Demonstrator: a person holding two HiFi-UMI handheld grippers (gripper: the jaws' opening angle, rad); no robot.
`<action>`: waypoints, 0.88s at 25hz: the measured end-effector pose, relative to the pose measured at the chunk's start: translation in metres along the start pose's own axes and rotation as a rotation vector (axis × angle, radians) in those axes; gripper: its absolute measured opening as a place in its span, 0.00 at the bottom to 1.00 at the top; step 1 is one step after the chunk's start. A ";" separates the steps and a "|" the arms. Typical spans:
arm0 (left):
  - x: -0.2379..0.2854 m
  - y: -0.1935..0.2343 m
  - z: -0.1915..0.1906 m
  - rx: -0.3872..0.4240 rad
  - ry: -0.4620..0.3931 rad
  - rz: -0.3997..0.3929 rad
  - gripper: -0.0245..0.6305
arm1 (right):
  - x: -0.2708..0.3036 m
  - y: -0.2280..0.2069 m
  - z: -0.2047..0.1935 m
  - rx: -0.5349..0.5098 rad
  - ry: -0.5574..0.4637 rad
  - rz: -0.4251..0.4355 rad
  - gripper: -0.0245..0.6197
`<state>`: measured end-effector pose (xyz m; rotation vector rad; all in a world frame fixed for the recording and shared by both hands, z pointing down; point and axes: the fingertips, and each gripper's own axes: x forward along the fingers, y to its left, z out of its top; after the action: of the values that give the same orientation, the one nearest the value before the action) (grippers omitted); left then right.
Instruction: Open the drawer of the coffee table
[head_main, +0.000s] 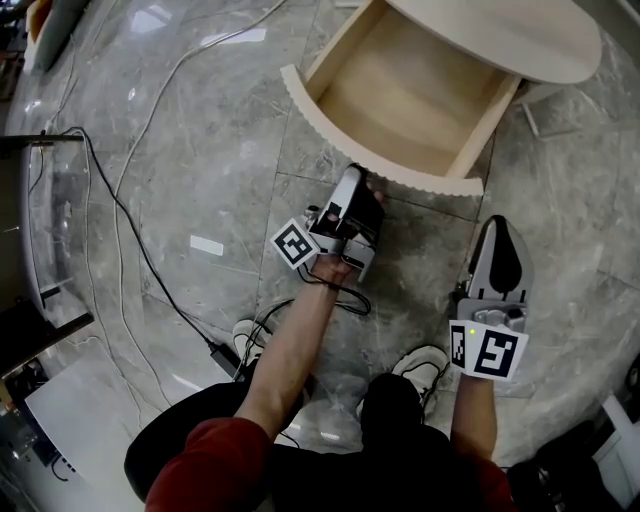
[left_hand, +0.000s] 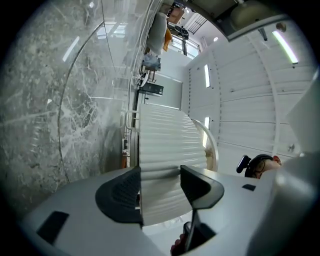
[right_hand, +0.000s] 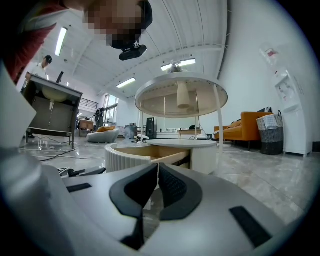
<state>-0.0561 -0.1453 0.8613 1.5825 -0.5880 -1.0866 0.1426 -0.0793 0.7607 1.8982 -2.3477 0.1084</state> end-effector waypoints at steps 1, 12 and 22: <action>0.000 0.001 0.001 -0.001 0.001 0.000 0.44 | 0.000 0.000 0.000 0.003 0.000 -0.001 0.07; -0.016 0.000 -0.004 0.084 0.040 0.104 0.44 | -0.002 -0.003 -0.001 0.026 -0.006 0.001 0.07; -0.023 -0.038 -0.032 0.736 0.237 0.375 0.44 | -0.005 -0.001 0.001 0.031 -0.012 0.000 0.07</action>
<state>-0.0446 -0.0998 0.8339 2.0694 -1.1502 -0.3943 0.1442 -0.0745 0.7592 1.9176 -2.3678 0.1342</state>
